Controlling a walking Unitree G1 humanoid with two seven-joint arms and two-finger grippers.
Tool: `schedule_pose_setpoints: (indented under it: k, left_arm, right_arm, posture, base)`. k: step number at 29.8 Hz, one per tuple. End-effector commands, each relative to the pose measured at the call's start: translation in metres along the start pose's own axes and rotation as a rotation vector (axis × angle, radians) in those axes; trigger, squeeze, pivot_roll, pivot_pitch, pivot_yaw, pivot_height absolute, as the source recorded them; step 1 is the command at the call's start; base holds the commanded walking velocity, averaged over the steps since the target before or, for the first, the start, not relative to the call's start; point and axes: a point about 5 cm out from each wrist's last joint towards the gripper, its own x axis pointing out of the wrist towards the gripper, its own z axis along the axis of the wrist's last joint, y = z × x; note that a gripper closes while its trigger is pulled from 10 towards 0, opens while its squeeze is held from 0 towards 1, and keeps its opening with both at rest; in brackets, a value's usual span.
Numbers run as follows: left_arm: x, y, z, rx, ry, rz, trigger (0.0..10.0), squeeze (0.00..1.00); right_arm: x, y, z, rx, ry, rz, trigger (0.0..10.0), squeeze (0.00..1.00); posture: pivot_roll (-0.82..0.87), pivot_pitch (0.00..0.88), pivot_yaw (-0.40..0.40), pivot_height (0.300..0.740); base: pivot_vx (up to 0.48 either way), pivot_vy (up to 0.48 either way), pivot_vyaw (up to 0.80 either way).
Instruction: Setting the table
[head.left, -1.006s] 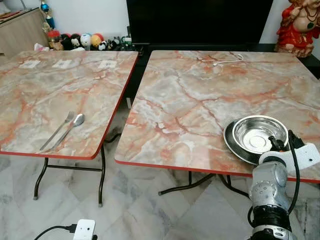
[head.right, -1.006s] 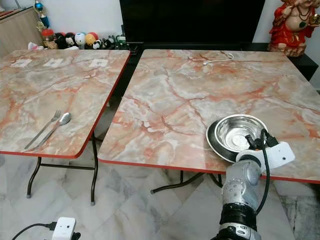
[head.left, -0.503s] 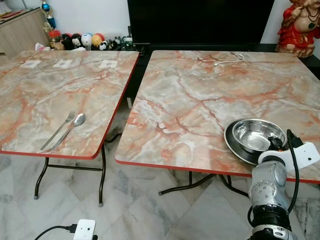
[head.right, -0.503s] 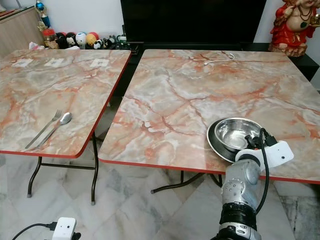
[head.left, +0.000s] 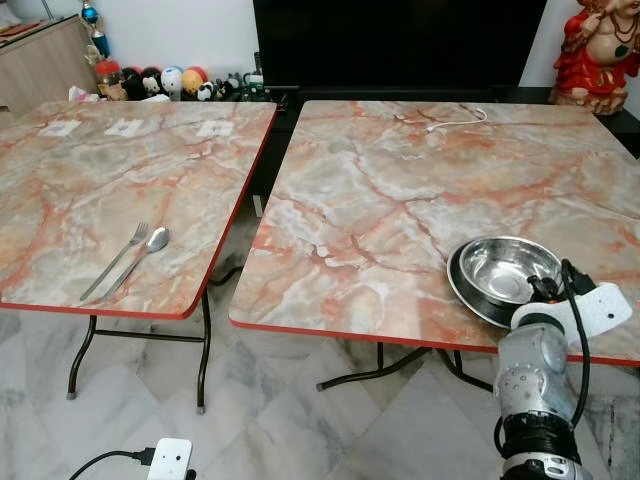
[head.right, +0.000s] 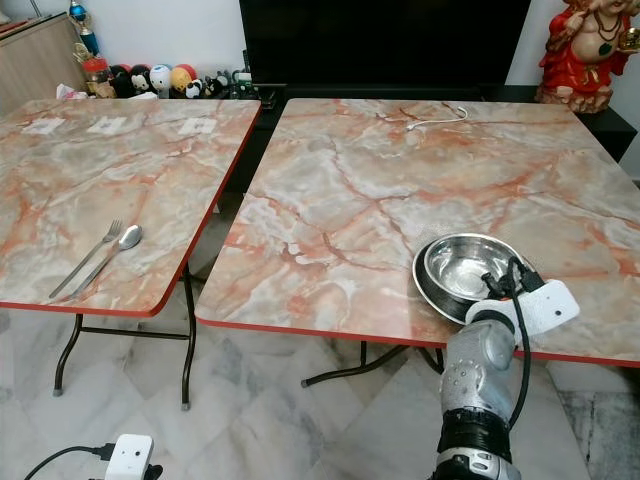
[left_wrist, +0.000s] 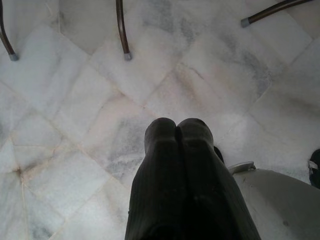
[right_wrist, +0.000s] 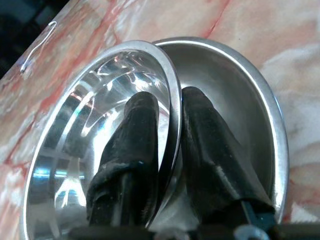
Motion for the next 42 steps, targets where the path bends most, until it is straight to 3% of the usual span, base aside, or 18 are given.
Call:
schedule_pose_setpoints:
  k: [1, 9, 10, 11, 12, 15, 16, 17, 25, 32, 39, 41, 42]
  left_arm:
    - [-0.001, 0.001, -0.003, 0.014, 0.003, -0.007, 10.0, 0.00]
    - [-0.003, 0.000, -0.009, 0.011, 0.031, -0.006, 10.0, 0.00]
    - [-0.003, 0.000, -0.009, 0.011, 0.034, -0.005, 10.0, 0.00]
    - [-0.003, 0.001, -0.010, 0.010, 0.036, -0.004, 10.0, 0.00]
    - [-0.003, 0.001, -0.010, 0.010, 0.038, -0.003, 10.0, 0.00]
    - [-0.003, 0.002, -0.010, 0.009, 0.042, -0.002, 10.0, 0.00]
    - [-0.003, 0.002, -0.011, 0.010, 0.045, 0.001, 10.0, 0.00]
    - [-0.003, 0.003, -0.011, 0.010, 0.046, 0.001, 10.0, 0.00]
    - [-0.003, 0.001, -0.011, 0.009, 0.046, 0.001, 10.0, 0.00]
    - [-0.002, -0.002, -0.009, 0.021, 0.038, -0.011, 10.0, 0.00]
    - [-0.003, -0.003, -0.011, 0.024, 0.048, -0.013, 10.0, 0.00]
    - [-0.003, -0.001, -0.012, 0.022, 0.051, -0.010, 10.0, 0.00]
    - [-0.003, -0.001, -0.012, 0.022, 0.052, -0.010, 10.0, 0.00]
  right_arm:
    - [-0.002, 0.002, 0.001, -0.007, -0.009, 0.004, 10.0, 0.00]
    - [-0.002, -0.007, 0.004, -0.012, -0.021, -0.040, 10.0, 0.00]
    - [-0.002, -0.007, 0.003, -0.011, -0.019, -0.040, 10.0, 0.60]
    - [-0.002, -0.007, 0.003, -0.010, -0.017, -0.040, 10.0, 0.60]
    - [-0.002, -0.005, 0.002, -0.009, -0.012, -0.038, 10.0, 0.88]
    - [-0.002, -0.003, 0.001, -0.005, -0.002, -0.023, 10.0, 0.83]
    - [-0.002, 0.000, 0.001, -0.008, -0.001, -0.009, 10.0, 0.15]
    - [-0.002, 0.001, 0.002, -0.008, -0.002, -0.003, 10.0, 0.00]
    - [-0.004, 0.003, 0.010, -0.045, -0.067, 0.017, 10.0, 0.00]
    - [-0.010, -0.012, 0.019, -0.097, -0.149, -0.057, 10.0, 0.00]
    - [-0.012, -0.012, 0.015, -0.091, -0.125, -0.052, 10.0, 0.00]
    - [-0.016, 0.002, 0.026, -0.251, -0.232, 0.046, 10.0, 0.00]
    - [-0.017, 0.006, 0.027, -0.272, -0.247, 0.069, 10.0, 0.00]
  posture:
    - [-0.01, 0.005, 0.031, 0.740]
    - [-0.01, 0.002, 0.026, 0.740]
    - [-0.01, 0.002, 0.026, 0.740]
    - [-0.01, 0.002, 0.026, 0.740]
    - [-0.01, 0.001, 0.026, 0.740]
    - [-0.01, 0.001, 0.026, 0.740]
    - [-0.01, 0.001, 0.026, 0.740]
    - [-0.01, 0.000, 0.025, 0.740]
    - [-0.01, 0.000, 0.025, 0.740]
    - [-0.01, 0.000, 0.021, 0.740]
    - [-0.01, 0.000, 0.020, 0.740]
    - [-0.01, 0.000, 0.023, 0.740]
    - [-0.01, 0.000, 0.023, 0.740]
  base:
    - [0.000, 0.000, 0.00]
    - [0.000, 0.000, 0.00]
    - [0.000, 0.000, 0.00]
    - [0.000, 0.000, 0.00]
    - [0.000, 0.000, 0.00]
    - [0.000, 0.000, 0.00]
    - [0.000, 0.000, 0.00]
    - [0.000, 0.000, 0.00]
    - [0.000, 0.000, 0.00]
    - [0.000, 0.000, 0.00]
    - [0.000, 0.000, 0.00]
    - [0.000, 0.000, 0.00]
    - [0.000, 0.000, 0.00]
